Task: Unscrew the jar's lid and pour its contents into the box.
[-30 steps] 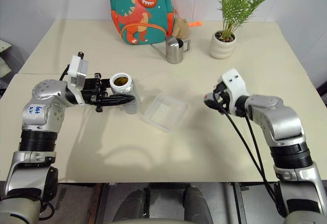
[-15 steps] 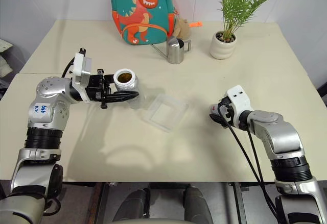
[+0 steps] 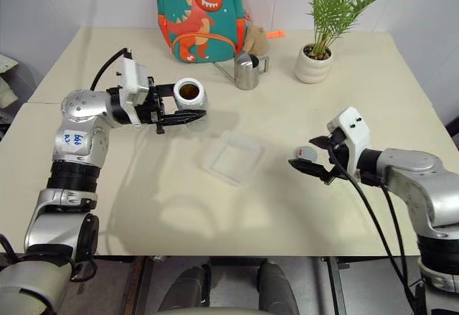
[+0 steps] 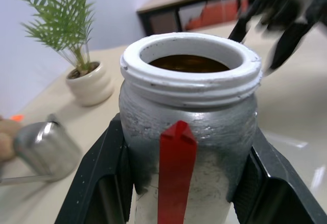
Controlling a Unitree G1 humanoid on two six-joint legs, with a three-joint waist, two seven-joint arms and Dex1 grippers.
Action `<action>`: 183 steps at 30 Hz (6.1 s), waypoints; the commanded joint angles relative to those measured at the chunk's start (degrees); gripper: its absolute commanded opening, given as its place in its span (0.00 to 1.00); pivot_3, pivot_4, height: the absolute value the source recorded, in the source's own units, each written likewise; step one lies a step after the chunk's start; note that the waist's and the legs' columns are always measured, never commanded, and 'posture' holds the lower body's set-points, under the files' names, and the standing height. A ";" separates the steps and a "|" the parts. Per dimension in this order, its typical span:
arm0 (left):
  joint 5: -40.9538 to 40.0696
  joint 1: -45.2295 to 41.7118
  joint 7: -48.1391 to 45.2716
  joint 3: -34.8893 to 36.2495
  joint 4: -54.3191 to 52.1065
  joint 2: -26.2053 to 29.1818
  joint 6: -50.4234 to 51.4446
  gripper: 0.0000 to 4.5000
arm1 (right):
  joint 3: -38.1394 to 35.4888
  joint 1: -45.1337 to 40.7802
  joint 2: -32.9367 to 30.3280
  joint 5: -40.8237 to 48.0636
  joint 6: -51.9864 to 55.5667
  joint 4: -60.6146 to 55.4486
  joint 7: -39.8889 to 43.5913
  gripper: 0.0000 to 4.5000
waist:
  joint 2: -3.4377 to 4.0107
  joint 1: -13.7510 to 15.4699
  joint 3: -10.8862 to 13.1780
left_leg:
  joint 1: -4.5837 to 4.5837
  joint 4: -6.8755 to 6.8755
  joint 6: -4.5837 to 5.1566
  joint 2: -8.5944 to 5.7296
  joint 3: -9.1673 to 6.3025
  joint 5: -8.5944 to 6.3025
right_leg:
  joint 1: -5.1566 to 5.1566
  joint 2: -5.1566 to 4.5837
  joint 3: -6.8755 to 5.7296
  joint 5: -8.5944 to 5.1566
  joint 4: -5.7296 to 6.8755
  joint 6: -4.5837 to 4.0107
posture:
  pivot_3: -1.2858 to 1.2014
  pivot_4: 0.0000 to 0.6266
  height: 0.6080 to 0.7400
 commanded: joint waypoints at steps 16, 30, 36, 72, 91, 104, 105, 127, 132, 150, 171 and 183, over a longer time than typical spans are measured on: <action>32.51 -14.74 13.92 -17.07 13.20 1.75 -45.11 0.44 | -2.64 1.75 -0.57 1.18 -1.65 -2.23 -3.13 1.00 | -0.10 0.35 0.06 | -0.04 0.02 0.01 -0.02 0.02 0.00 | 0.01 0.00 0.04 0.01 -0.06 0.03 | 0.52 0.24 1.00; 63.05 -26.05 38.37 -29.74 14.81 4.75 -56.72 0.44 | -1.40 1.45 0.70 0.62 -3.36 -0.96 -5.23 1.00 | -0.15 1.16 0.09 | -0.05 0.03 0.02 -0.04 0.02 0.00 | 0.01 0.01 0.04 -0.01 -0.04 0.08 | 0.52 0.24 1.00; 77.62 -30.25 53.18 -35.67 11.34 5.81 -58.66 0.44 | -0.18 -0.03 1.33 0.44 -3.81 0.14 -5.07 1.00 | -0.18 1.30 0.11 | -0.05 0.04 0.02 -0.06 0.03 0.00 | 0.01 0.00 0.04 -0.02 -0.01 0.10 | 0.52 0.24 1.00; 94.26 -31.56 86.06 -45.17 1.10 6.57 -48.74 0.44 | -9.51 8.44 2.44 13.56 -10.14 -7.84 -0.25 1.00 | -0.29 1.42 0.17 | -0.04 0.20 0.01 -0.09 0.04 0.00 | 0.01 -0.02 0.09 -0.04 0.29 0.16 | 0.52 0.24 1.00; 50.76 -20.31 52.29 -26.71 12.66 2.38 -37.16 0.44 | -9.53 7.75 0.39 11.80 -12.91 -6.64 0.34 1.00 | -0.27 1.27 0.16 | -0.03 0.58 0.03 -0.10 0.04 -0.01 | 0.11 -0.01 0.10 -0.01 0.41 0.20 | 0.52 0.24 1.00; 11.00 7.52 35.32 2.26 -24.85 -4.49 17.69 0.44 | -7.75 7.79 -1.54 8.92 -20.38 -2.94 9.60 1.00 | -0.26 1.19 0.15 | 0.08 0.93 0.05 -0.07 0.00 -0.02 | 0.21 -0.01 0.13 -0.01 0.72 0.19 | 0.52 0.24 1.00; 7.88 9.04 34.88 4.14 -26.84 -4.88 21.26 0.44 | -7.87 7.55 -1.15 9.37 -20.86 -2.48 10.32 1.00 | -0.26 1.14 0.15 | 0.08 0.95 0.05 -0.07 -0.02 -0.02 | 0.21 0.00 0.12 0.00 0.75 0.17 | 0.52 0.24 1.00; 12.37 5.51 27.60 -1.48 -18.21 9.33 10.07 0.44 | -5.45 3.60 -0.35 7.76 -22.83 2.79 11.86 1.00 | -0.27 1.70 0.16 | 0.10 0.82 0.01 -0.09 -0.02 -0.02 | 0.32 -0.01 0.09 0.11 0.36 0.14 | 0.52 0.24 1.00; 26.71 -3.72 28.36 -12.88 -9.70 9.28 -12.77 0.44 | -5.19 3.89 0.50 7.16 -23.11 2.19 11.08 1.00 | -0.27 1.78 0.15 | 0.03 0.78 0.02 -0.14 0.03 -0.02 | 0.35 -0.04 0.13 0.19 0.12 0.20 | 0.52 0.24 1.00; 88.19 -27.76 75.25 -41.47 0.91 7.04 -48.26 0.44 | -5.60 7.90 2.91 7.42 -23.48 -1.82 5.95 1.00 | -0.31 1.31 0.18 | -0.04 0.79 0.14 -0.15 0.11 -0.09 | 0.29 -0.03 0.21 0.19 0.11 0.33 | 0.52 0.24 1.00; 83.37 -31.33 81.92 -39.82 10.17 4.69 -44.08 0.44 | -5.06 8.30 4.58 6.34 -25.52 -1.89 4.30 1.00 | -0.31 1.44 0.18 | -0.06 0.78 0.15 -0.15 0.11 -0.10 | 0.24 -0.04 0.20 0.17 0.18 0.35 | 0.52 0.24 1.00; 34.36 -5.80 45.19 -11.95 -4.01 -1.36 -9.59 0.44 | -6.36 4.61 1.02 6.82 -25.94 2.16 9.77 1.00 | -0.29 1.21 0.17 | 0.01 0.92 0.15 -0.09 0.12 -0.08 | 0.23 0.00 0.21 0.14 0.45 0.28 | 0.52 0.24 1.00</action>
